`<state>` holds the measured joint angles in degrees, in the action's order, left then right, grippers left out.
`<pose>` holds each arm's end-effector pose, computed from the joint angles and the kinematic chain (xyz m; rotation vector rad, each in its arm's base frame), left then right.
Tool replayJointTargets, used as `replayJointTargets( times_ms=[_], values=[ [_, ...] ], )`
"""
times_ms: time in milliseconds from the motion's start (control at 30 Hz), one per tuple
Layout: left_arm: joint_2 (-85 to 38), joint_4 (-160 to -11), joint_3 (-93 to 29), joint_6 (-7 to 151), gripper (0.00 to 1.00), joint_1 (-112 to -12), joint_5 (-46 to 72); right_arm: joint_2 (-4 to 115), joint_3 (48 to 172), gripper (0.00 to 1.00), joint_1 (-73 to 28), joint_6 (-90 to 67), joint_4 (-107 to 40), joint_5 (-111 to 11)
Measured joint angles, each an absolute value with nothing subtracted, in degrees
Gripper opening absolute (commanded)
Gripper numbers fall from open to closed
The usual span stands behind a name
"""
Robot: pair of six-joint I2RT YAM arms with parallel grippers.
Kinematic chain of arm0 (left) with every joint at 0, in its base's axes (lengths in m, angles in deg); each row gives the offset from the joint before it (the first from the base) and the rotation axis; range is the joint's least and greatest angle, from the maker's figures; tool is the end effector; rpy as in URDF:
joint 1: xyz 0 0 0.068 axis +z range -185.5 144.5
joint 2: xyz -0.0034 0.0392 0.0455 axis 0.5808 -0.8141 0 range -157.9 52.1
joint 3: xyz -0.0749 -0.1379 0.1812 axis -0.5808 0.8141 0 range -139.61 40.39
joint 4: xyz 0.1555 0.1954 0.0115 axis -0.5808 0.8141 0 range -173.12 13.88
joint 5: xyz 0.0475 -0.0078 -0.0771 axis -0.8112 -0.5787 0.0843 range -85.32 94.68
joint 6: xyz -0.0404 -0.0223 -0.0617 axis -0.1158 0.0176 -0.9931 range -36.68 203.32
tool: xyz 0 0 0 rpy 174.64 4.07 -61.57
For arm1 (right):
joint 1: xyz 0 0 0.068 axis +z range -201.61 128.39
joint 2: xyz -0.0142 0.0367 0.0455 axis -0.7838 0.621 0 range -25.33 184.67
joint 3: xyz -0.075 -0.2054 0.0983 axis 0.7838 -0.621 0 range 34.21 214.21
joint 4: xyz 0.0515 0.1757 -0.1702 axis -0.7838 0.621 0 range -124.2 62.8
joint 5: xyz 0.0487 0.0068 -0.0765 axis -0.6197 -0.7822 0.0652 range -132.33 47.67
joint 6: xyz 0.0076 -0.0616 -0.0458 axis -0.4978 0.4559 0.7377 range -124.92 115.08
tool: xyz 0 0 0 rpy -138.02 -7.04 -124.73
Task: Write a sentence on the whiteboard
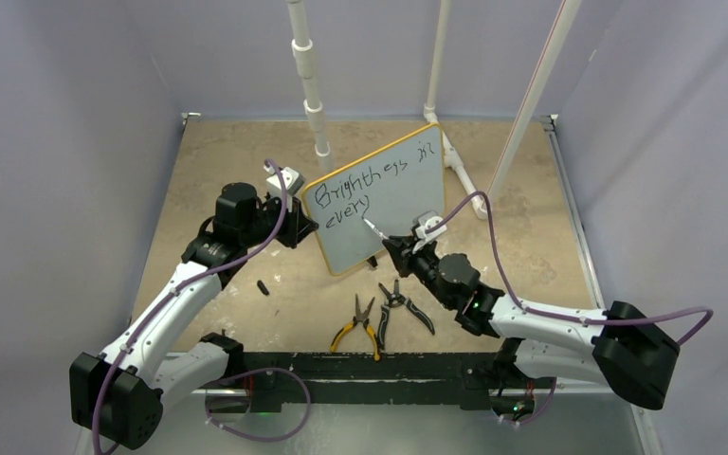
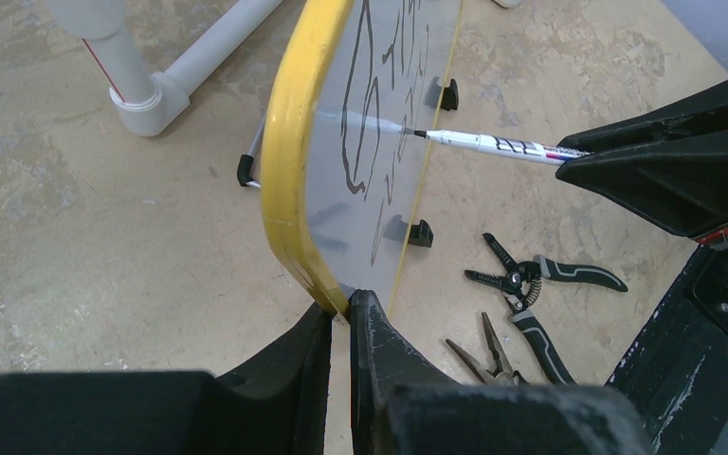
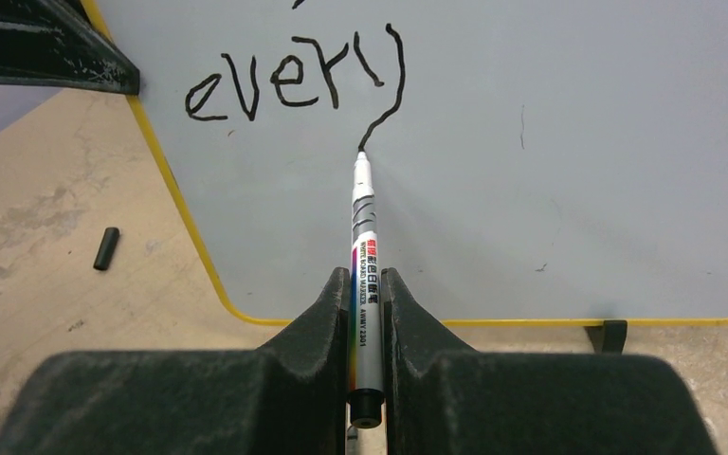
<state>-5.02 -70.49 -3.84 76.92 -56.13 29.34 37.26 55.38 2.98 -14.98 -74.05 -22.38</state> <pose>0.2300 -0.1159 0.2554 0.5291 1.9796 -0.7305 0.1714 0.2023 0.2047 -0.3541 1.5901 0.5969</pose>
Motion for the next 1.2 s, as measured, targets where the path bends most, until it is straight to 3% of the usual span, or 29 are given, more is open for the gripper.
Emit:
replayJointTargets(
  times_ms=[367, 467, 567, 667, 767, 933, 1200],
  values=[
    [-4.7, -70.3, -3.8, 76.7, 0.00, -56.1, 28.9, 28.4, 52.5, 0.00, 3.0, -14.5, -72.5, -27.2],
    [-4.5, -70.1, -3.8, 76.4, 0.10, -56.1, 28.6, 23.8, 52.5, 0.00, 3.0, -14.5, -72.3, -27.3],
    [-4.4, -70.1, -3.8, 76.4, 0.26, -56.1, 28.4, 22.1, 52.5, 0.00, 3.0, -14.5, -72.1, -27.3],
    [-4.2, -70.1, -3.8, 76.5, 0.48, -56.1, 27.5, 22.1, 52.5, 0.00, 2.8, -14.5, -70.6, -27.1],
    [-3.6, -70.2, -3.8, 76.5, 0.60, -56.1, 27.1, 22.2, 52.6, 0.00, 1.1, -14.6, -69.2, -27.7],
    [-1.9, -70.8, -3.9, 76.5, 0.72, -56.1, 27.0, 21.2, 52.6, 0.00, -10.3, -16.4, -68.5, -34.6],
    [-4.7, -70.7, -10.3, 77.6, 0.76, -56.1, 25.3, 19.3, 52.6, 0.00, -18.9, -18.2, -70.2, -40.9]
  ],
)
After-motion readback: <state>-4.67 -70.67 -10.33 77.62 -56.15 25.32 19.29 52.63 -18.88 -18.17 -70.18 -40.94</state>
